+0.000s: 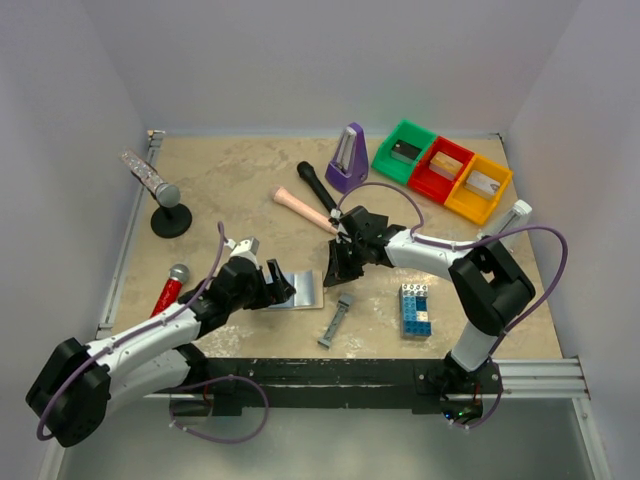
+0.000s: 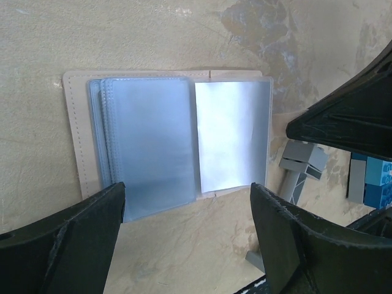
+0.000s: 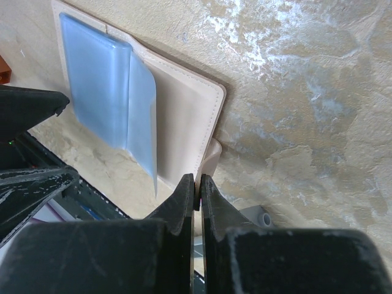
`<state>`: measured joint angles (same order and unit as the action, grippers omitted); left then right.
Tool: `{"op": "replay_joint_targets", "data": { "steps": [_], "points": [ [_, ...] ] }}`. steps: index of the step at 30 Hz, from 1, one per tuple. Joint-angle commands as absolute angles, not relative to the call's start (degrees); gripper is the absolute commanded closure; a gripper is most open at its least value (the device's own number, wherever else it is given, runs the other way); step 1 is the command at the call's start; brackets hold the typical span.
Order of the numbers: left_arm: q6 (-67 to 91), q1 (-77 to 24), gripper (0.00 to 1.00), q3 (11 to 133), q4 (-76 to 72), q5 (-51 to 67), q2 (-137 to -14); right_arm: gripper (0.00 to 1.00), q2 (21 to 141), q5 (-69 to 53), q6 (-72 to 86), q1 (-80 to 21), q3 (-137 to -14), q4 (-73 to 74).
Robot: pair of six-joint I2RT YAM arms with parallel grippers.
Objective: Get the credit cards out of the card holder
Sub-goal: Remove the credit card from the card holder.
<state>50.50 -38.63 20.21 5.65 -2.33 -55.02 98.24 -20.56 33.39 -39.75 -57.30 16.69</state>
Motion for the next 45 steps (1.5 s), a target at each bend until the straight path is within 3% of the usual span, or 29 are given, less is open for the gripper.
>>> {"op": "replay_joint_targets", "data": {
  "steps": [1,12,45],
  "points": [
    [51.59,-38.23,0.13,20.04,5.01,-3.6,-55.81,1.0,97.29,-21.88,32.61,-40.08,-57.39,15.47],
    [51.94,-38.23,0.13,19.6,4.31,-3.52,-57.3,1.0,97.38,-22.06,32.61,-40.08,-57.57,15.64],
    [48.34,-38.32,0.16,22.32,-16.52,15.29,-69.26,1.0,100.37,-24.52,32.08,-40.08,-59.68,16.61]
  ]
}}
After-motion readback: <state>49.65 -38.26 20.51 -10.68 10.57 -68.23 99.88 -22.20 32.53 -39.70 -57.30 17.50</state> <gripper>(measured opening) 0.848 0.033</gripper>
